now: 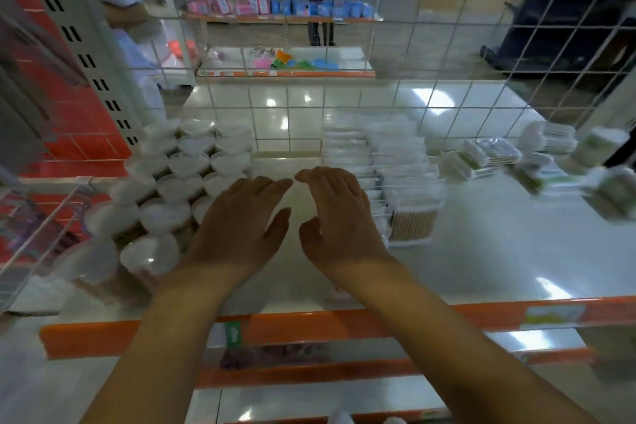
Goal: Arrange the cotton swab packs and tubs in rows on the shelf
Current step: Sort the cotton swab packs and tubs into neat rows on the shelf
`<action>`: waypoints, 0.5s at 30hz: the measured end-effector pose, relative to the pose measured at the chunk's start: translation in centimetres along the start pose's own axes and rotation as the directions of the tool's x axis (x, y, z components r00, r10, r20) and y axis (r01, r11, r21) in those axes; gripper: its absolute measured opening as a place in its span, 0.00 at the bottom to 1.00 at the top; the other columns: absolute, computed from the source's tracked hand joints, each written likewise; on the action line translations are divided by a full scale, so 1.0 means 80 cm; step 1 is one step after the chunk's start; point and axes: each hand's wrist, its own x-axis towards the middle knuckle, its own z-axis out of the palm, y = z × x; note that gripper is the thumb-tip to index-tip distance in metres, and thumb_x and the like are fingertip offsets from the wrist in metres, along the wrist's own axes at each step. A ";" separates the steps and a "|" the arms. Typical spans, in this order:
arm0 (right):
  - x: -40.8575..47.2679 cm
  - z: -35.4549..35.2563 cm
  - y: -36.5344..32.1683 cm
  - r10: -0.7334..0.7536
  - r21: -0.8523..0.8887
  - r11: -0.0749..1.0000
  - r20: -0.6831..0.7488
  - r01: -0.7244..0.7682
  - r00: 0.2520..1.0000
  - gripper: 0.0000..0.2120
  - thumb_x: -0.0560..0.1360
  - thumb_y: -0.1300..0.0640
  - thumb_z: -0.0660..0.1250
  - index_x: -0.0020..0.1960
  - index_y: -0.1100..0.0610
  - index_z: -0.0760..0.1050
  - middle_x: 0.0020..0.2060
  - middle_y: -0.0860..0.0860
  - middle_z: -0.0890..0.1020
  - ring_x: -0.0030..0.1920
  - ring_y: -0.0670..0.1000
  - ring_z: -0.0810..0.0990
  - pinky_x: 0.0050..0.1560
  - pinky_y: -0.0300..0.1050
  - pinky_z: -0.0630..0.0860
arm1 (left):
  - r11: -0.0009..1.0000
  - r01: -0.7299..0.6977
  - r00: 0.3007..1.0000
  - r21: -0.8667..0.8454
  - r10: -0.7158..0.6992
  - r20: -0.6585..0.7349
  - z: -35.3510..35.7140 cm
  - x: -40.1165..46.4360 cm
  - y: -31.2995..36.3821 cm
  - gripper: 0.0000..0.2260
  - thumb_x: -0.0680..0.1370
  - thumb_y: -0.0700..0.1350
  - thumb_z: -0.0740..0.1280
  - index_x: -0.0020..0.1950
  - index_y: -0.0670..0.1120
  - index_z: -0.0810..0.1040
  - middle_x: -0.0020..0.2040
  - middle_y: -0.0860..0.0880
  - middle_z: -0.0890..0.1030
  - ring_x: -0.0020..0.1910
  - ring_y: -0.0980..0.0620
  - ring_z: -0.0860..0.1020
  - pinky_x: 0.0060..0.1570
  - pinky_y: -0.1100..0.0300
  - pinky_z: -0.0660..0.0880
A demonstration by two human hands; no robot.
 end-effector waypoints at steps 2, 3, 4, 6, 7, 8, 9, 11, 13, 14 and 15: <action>-0.004 -0.018 0.020 0.011 -0.027 1.000 -0.029 -0.012 1.000 0.27 0.64 0.59 0.55 0.63 0.60 0.70 0.59 0.56 0.74 0.63 0.58 0.68 0.61 0.54 0.65 | 0.999 -0.032 0.999 0.008 0.032 0.015 0.007 0.009 0.023 0.21 0.75 0.50 0.56 0.63 0.41 0.75 0.52 0.41 0.80 0.50 0.40 0.78 0.46 0.51 0.74; -0.007 -0.026 0.030 0.022 -0.036 0.999 -0.035 -0.024 0.999 0.27 0.64 0.59 0.54 0.62 0.60 0.70 0.59 0.56 0.74 0.63 0.59 0.68 0.61 0.54 0.65 | 0.998 -0.054 0.998 0.013 0.054 0.021 0.010 0.014 0.036 0.22 0.75 0.51 0.54 0.62 0.40 0.76 0.52 0.41 0.80 0.49 0.40 0.78 0.46 0.50 0.74; -0.010 -0.035 0.040 0.039 -0.042 0.998 -0.031 -0.040 0.999 0.28 0.64 0.59 0.55 0.63 0.60 0.70 0.59 0.56 0.74 0.64 0.59 0.68 0.61 0.55 0.65 | 0.997 -0.075 0.997 0.014 0.074 0.026 0.014 0.019 0.047 0.23 0.74 0.51 0.53 0.61 0.40 0.76 0.51 0.42 0.81 0.49 0.40 0.79 0.46 0.50 0.75; -0.017 -0.054 0.061 0.068 -0.052 0.996 -0.021 -0.069 0.997 0.28 0.64 0.60 0.56 0.64 0.60 0.70 0.61 0.56 0.73 0.65 0.58 0.67 0.63 0.55 0.65 | 0.994 -0.111 0.993 0.012 0.111 0.026 0.022 0.030 0.071 0.23 0.74 0.50 0.54 0.61 0.40 0.76 0.50 0.42 0.81 0.48 0.41 0.79 0.46 0.50 0.75; -0.020 -0.065 0.070 0.072 -0.055 0.996 -0.029 -0.073 0.997 0.28 0.64 0.60 0.56 0.65 0.60 0.69 0.62 0.56 0.73 0.66 0.58 0.66 0.63 0.55 0.65 | 0.992 -0.124 0.992 0.010 0.124 0.021 0.026 0.035 0.082 0.22 0.74 0.50 0.54 0.61 0.40 0.76 0.50 0.43 0.81 0.49 0.42 0.79 0.47 0.51 0.75; -0.023 -0.076 0.079 0.077 -0.056 0.995 -0.042 -0.079 0.996 0.27 0.66 0.61 0.57 0.65 0.59 0.69 0.62 0.55 0.73 0.66 0.57 0.66 0.64 0.54 0.64 | 0.991 -0.136 0.991 0.009 0.135 0.019 0.030 0.040 0.093 0.22 0.74 0.50 0.54 0.61 0.41 0.76 0.51 0.43 0.81 0.49 0.42 0.79 0.47 0.51 0.75; -0.026 -0.087 0.087 0.088 -0.053 0.995 -0.046 -0.090 0.995 0.26 0.68 0.62 0.59 0.66 0.59 0.68 0.63 0.55 0.72 0.67 0.56 0.65 0.65 0.53 0.62 | 0.989 -0.146 0.989 0.005 0.146 0.017 0.034 0.045 0.104 0.21 0.74 0.50 0.55 0.60 0.41 0.76 0.51 0.43 0.81 0.49 0.42 0.79 0.47 0.51 0.75; -0.033 -0.108 0.105 0.113 -0.048 0.992 -0.018 -0.114 0.993 0.26 0.71 0.65 0.61 0.69 0.57 0.65 0.65 0.52 0.69 0.69 0.53 0.61 0.68 0.47 0.57 | 0.989 -0.148 0.989 -0.018 0.148 0.021 0.045 0.055 0.125 0.19 0.75 0.48 0.58 0.60 0.42 0.76 0.53 0.44 0.81 0.51 0.42 0.78 0.49 0.51 0.74; -0.040 -0.127 0.125 0.129 -0.056 0.990 -0.008 -0.129 0.992 0.27 0.72 0.65 0.62 0.70 0.56 0.63 0.66 0.51 0.68 0.70 0.52 0.59 0.69 0.45 0.55 | 0.989 -0.142 0.990 -0.044 0.143 0.016 0.055 0.064 0.148 0.17 0.74 0.46 0.61 0.61 0.41 0.76 0.54 0.44 0.80 0.53 0.42 0.78 0.50 0.50 0.74; -0.043 -0.135 0.134 0.132 -0.060 0.989 -0.019 -0.133 0.991 0.27 0.71 0.65 0.62 0.69 0.56 0.64 0.66 0.51 0.68 0.70 0.52 0.59 0.69 0.45 0.55 | 0.988 -0.144 0.989 -0.049 0.145 0.010 0.060 0.068 0.159 0.17 0.74 0.45 0.62 0.61 0.41 0.76 0.53 0.44 0.80 0.53 0.42 0.78 0.50 0.50 0.74; -0.045 -0.143 0.144 0.140 -0.061 0.988 -0.034 -0.142 0.990 0.27 0.71 0.66 0.62 0.69 0.56 0.64 0.66 0.51 0.69 0.69 0.52 0.60 0.68 0.46 0.56 | 0.988 -0.148 0.989 -0.052 0.148 0.011 0.065 0.073 0.170 0.17 0.74 0.44 0.63 0.61 0.41 0.76 0.53 0.44 0.81 0.52 0.42 0.78 0.50 0.50 0.74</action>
